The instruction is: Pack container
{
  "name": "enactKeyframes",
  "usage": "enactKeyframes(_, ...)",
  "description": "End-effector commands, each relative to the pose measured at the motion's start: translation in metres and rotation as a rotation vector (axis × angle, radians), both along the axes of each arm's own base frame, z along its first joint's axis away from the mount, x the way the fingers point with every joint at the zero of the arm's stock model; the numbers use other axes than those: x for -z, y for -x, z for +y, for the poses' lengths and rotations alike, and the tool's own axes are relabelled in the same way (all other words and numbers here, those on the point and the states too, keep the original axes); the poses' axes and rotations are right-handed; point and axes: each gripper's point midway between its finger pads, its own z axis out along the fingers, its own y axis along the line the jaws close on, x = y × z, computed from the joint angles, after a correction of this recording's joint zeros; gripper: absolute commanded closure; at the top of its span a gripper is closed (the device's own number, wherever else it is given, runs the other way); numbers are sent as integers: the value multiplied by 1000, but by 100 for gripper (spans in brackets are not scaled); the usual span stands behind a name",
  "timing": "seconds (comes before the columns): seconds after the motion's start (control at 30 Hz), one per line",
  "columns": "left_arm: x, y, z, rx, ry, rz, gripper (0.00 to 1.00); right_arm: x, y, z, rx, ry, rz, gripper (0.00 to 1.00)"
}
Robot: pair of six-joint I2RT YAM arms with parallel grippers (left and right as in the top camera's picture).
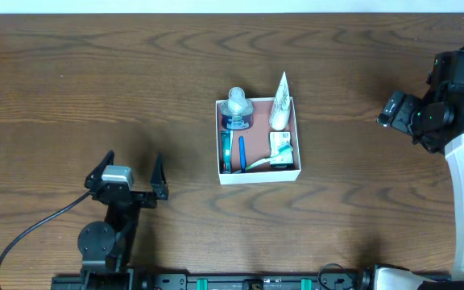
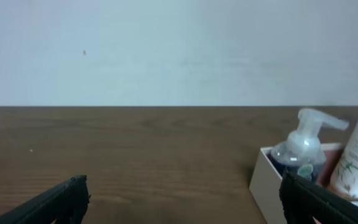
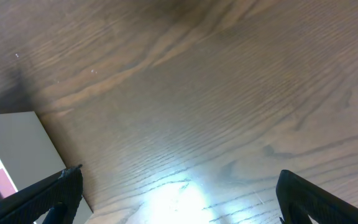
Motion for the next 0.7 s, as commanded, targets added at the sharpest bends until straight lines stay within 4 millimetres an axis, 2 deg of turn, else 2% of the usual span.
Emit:
enactKeyframes(0.0, 8, 1, -1, 14, -1, -1, 2, -2, -1, -3, 8, 4, -6, 1)
enactKeyframes(0.27, 40, 0, 4, -10, -1, 42, 2, -2, -1, -3, 9, 4, -6, 1)
enactKeyframes(0.43, 64, 5, 6, -18, -2, 132, 2, -2, -1, -3, 9, 4, -6, 1)
enactKeyframes(0.67, 59, 5, 7, -21, -2, 111, 2, -2, -1, -3, 9, 4, -6, 1)
